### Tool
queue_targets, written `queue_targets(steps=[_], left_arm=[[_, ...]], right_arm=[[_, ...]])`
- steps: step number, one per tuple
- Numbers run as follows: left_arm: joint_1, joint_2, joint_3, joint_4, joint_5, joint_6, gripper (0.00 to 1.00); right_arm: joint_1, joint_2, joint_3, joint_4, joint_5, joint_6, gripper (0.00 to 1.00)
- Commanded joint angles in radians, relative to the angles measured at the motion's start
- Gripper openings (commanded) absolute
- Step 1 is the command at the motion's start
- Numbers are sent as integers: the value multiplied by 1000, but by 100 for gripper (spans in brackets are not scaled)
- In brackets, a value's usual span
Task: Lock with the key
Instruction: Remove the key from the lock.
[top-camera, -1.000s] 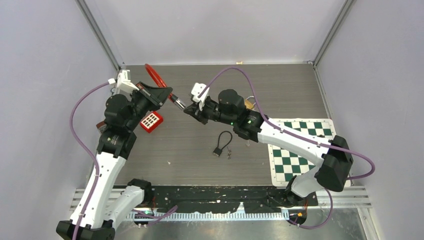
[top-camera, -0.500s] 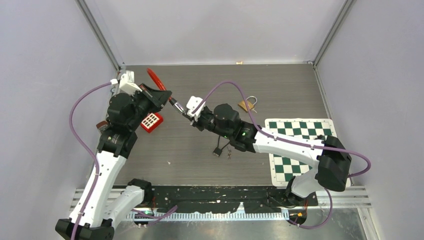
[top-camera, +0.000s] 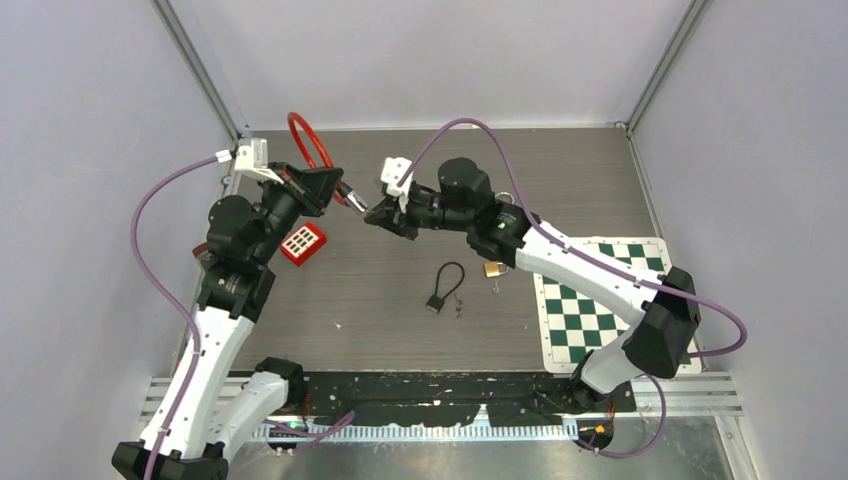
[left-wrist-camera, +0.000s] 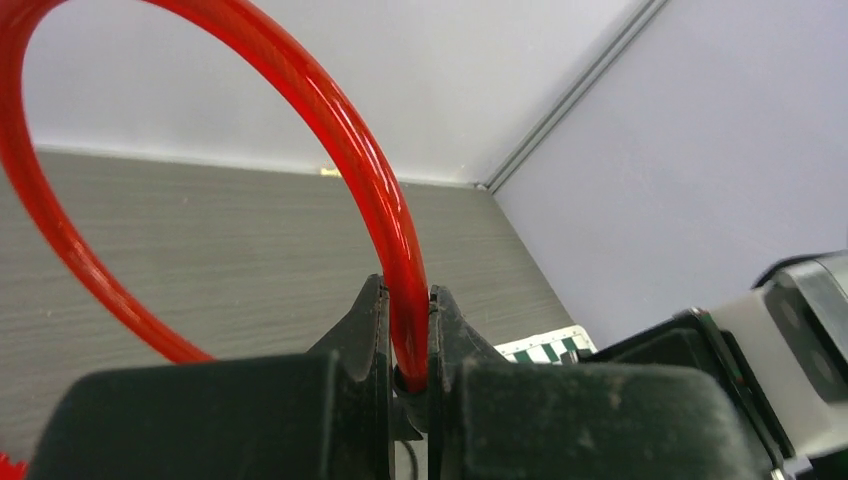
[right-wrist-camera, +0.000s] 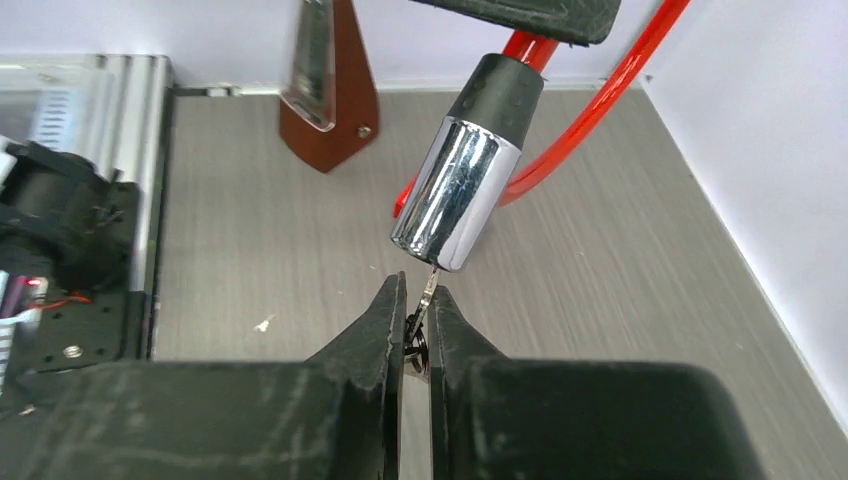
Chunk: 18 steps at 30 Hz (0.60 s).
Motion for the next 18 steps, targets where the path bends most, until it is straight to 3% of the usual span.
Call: queue_targets(steps=[1,9,13,18], left_arm=[[67,-26,19,376,-245,137,0],[67,-20,8,418,-264,110,0],[67,-2,25,447,-260,108,0],[67,36,58,526,-263,125,0]], right_arm=[[-39,-67,-70,-134,-473,200,5],[-95,-123,-203,457,-625,632,5],[-117,-111,-197,484,-651,667,5],[-119,-108,-216,333,-666,473,5]])
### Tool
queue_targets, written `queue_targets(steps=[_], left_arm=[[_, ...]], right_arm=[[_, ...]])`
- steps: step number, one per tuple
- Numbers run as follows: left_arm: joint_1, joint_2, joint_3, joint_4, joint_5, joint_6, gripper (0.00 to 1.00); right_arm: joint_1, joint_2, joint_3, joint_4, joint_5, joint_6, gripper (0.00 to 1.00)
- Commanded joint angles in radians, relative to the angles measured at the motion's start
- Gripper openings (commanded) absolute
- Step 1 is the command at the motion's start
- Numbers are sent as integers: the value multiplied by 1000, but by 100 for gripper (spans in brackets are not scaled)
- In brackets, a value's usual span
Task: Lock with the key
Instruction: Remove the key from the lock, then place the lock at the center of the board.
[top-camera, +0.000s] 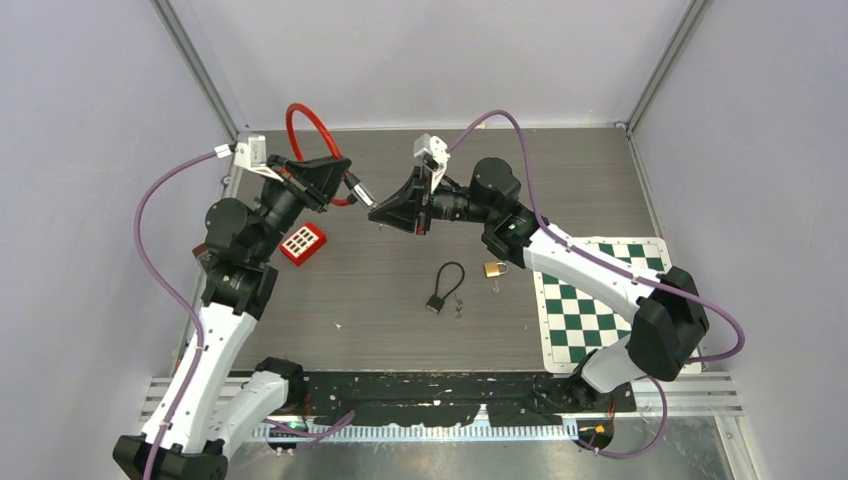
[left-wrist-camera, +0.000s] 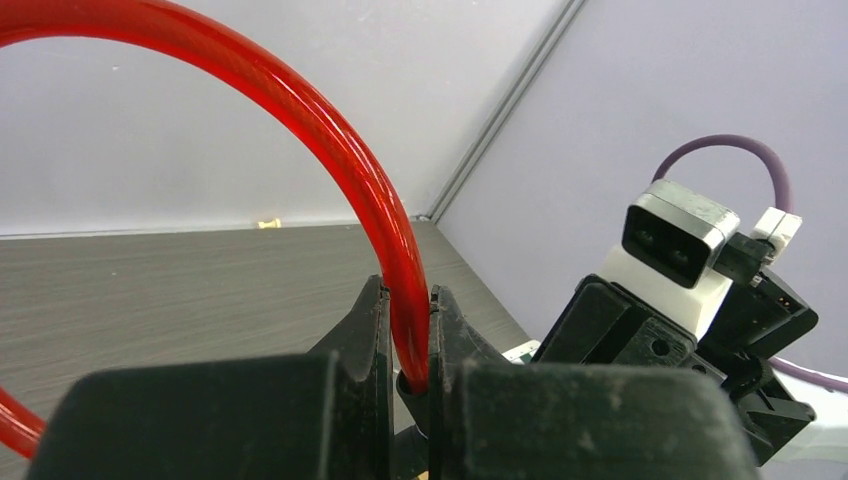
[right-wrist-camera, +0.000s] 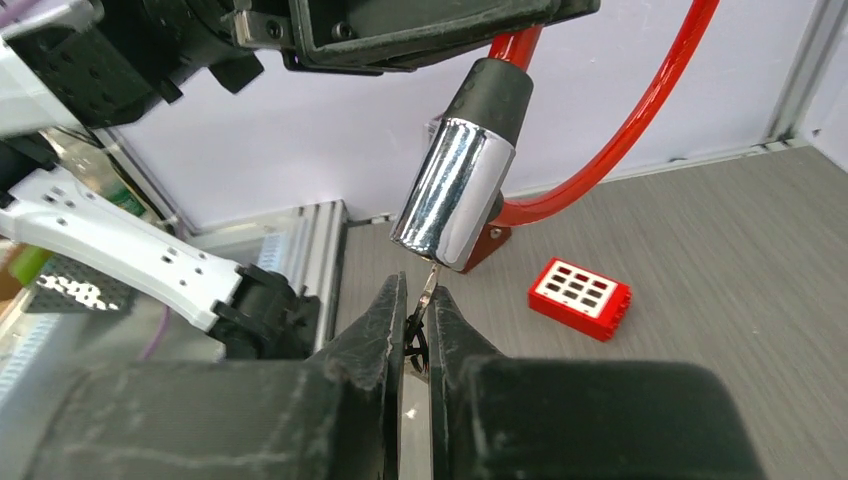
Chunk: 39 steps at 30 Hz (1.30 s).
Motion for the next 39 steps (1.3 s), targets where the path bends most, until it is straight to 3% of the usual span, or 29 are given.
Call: queue_targets(steps=[1,3,8,22,25,30,35,39], left_arm=[[75,37,86,339,-366,155,0],[80,46,101,360,-369,168,0],[99,63,139,385,-362,176,0],[103,52,139,400,-471,231,0],[105,41,138,396,-498,247,0],[105,34,150,385,-509,253,0],[106,42,156,373,-436,213,0],[106,29,120,348,-359,177,0]], right_arm=[[20,-79,-40,-240,-312,-129,5],[21,-87,-57,-364,-284,-305,5],[21,-129,-167,-503,-150,-476,5],[60,-238,-258,-461,60,-583,5],[73,-233,-279,-459,142,-616,5],[116,-226,-352,-406,408,-710,5],[109,-244,-328,-354,331,-589,5],[107,-167,-207,-410,411,-438,5]])
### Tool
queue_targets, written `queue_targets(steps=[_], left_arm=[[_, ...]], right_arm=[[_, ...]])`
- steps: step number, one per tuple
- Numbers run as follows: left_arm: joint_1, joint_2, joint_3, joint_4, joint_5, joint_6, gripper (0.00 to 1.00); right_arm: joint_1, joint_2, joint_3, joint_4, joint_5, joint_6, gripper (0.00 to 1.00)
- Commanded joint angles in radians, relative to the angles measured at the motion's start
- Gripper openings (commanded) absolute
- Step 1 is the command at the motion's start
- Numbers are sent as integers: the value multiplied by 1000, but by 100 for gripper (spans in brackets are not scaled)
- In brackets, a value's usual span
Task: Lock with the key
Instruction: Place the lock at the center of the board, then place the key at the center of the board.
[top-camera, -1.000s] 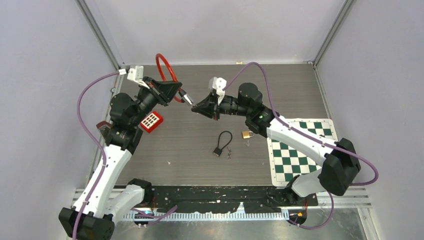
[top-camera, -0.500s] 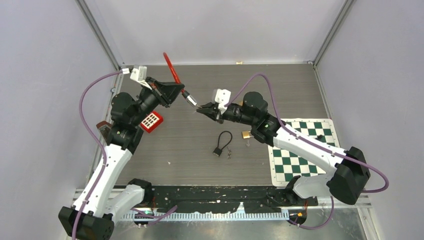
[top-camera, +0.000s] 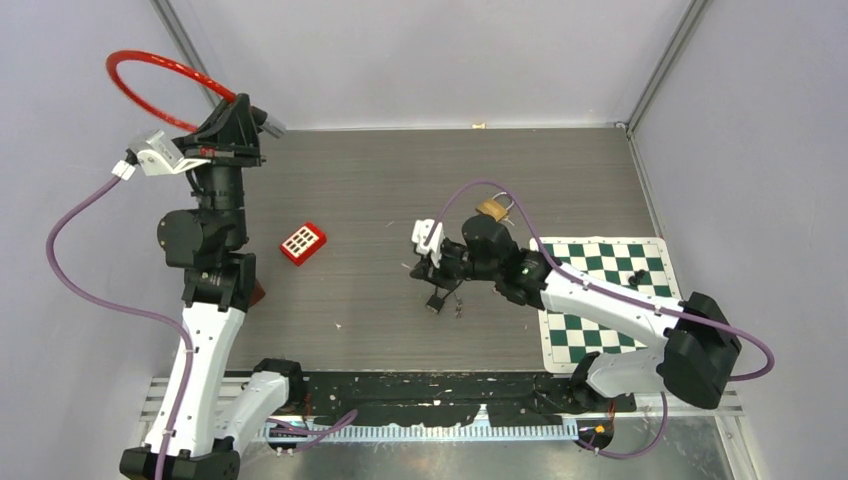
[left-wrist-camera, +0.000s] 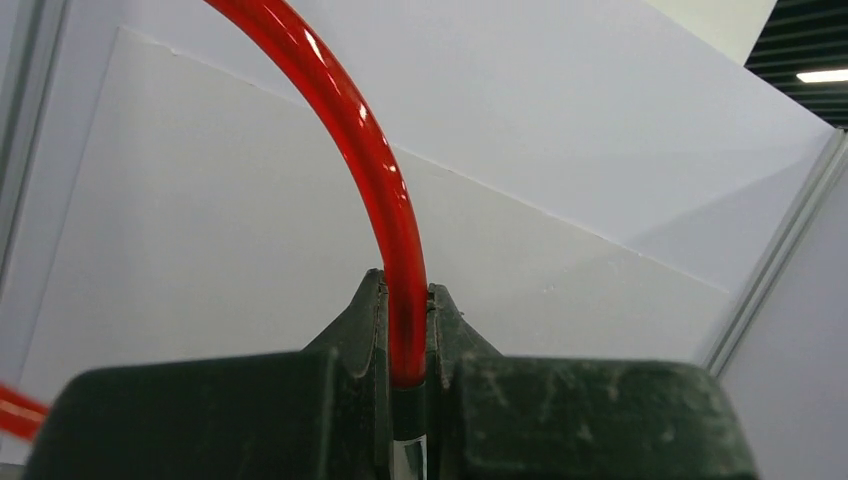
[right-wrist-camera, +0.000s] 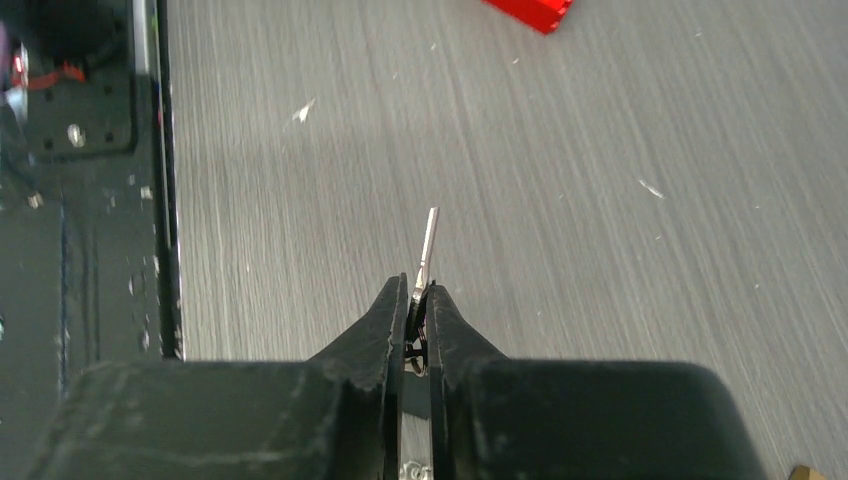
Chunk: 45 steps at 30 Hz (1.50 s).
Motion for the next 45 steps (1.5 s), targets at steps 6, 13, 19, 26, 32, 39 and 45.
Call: queue_targets(steps=[6,13,19,26,32,39,45], left_arm=[[-21,-61,-142,-75,240,-148,0],[-147,-67,-281,-421,281,-117,0],[-322,52,-384,-585,126,-50,0],[-485,261,-416,-564,33,17,0],[-502,349,-464,-499,68,38,35],[-501,176,-532,-485,-3,57,99],[-502,-50,-560,-576,-133,73,100]], right_arm=[[-19,125,192,36,289,360,5],[-101,167,172,84,348,562,5],[-141,173,167,88,370,636,5],[-144,183,169,78,424,679,5],[-145,235,203,46,419,709,5],[-145,339,253,92,303,772,5],[-134,460,322,154,230,815,5]])
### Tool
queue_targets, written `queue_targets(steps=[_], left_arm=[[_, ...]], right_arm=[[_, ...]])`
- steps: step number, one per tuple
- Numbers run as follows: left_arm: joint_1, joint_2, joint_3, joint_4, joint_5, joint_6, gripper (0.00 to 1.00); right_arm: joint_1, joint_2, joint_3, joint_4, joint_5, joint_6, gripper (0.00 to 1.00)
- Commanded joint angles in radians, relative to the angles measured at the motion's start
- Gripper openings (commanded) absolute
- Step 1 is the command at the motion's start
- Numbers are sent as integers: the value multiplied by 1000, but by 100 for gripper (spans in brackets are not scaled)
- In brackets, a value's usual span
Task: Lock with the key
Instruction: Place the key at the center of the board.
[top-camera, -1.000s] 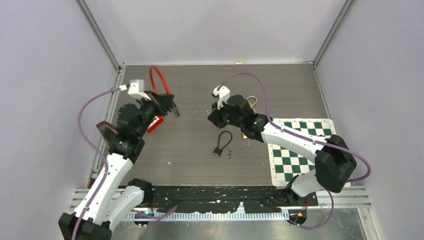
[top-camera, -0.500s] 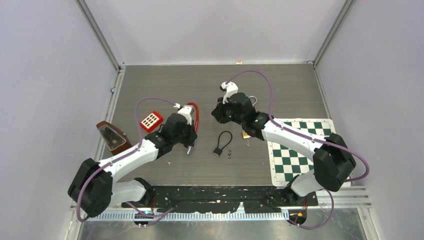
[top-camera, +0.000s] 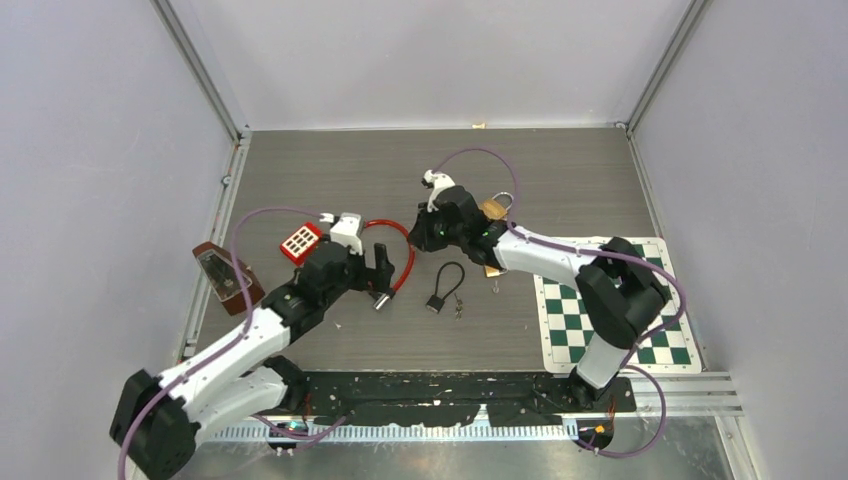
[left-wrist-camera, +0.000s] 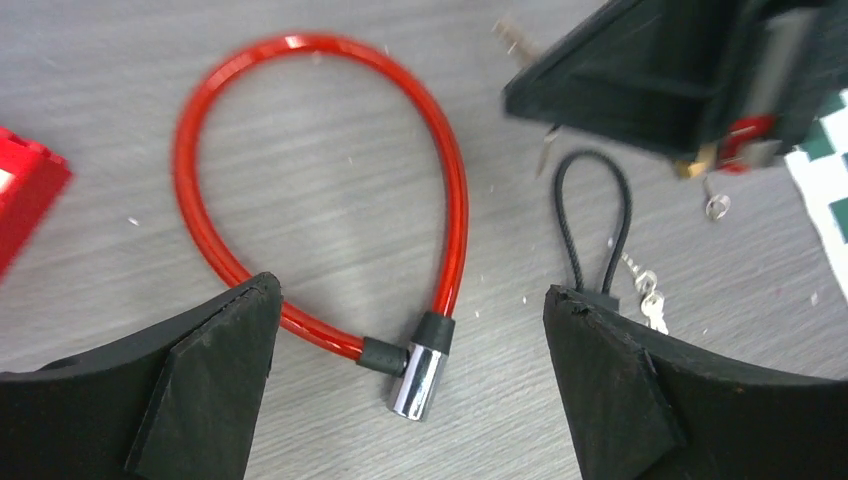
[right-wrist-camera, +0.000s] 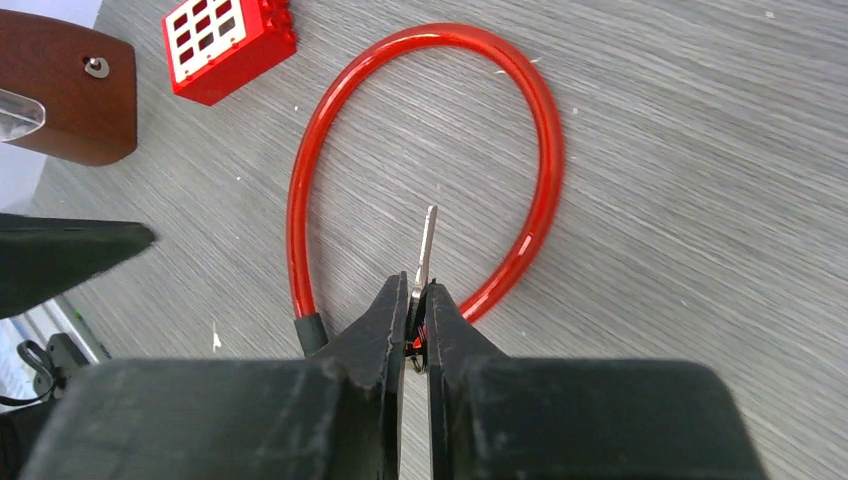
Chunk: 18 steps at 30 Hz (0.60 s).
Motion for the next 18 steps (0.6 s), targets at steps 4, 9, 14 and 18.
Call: queue_targets(steps=[4,9,14,18], left_arm=[[0,-283,-34,-84,-167,1,100],[0,-389,4,-266,-267,-85,100],[-1,-436,80,-483,-363,-198,100],[0,-453,175,-614,-357,-249,100]], right_arm=[[28,148,157,80,-55,56,9],[36,246,209,31,-40,80,15],[53,302,266,-43,-16,74,18],[62,299,302,-126,50,53,43]])
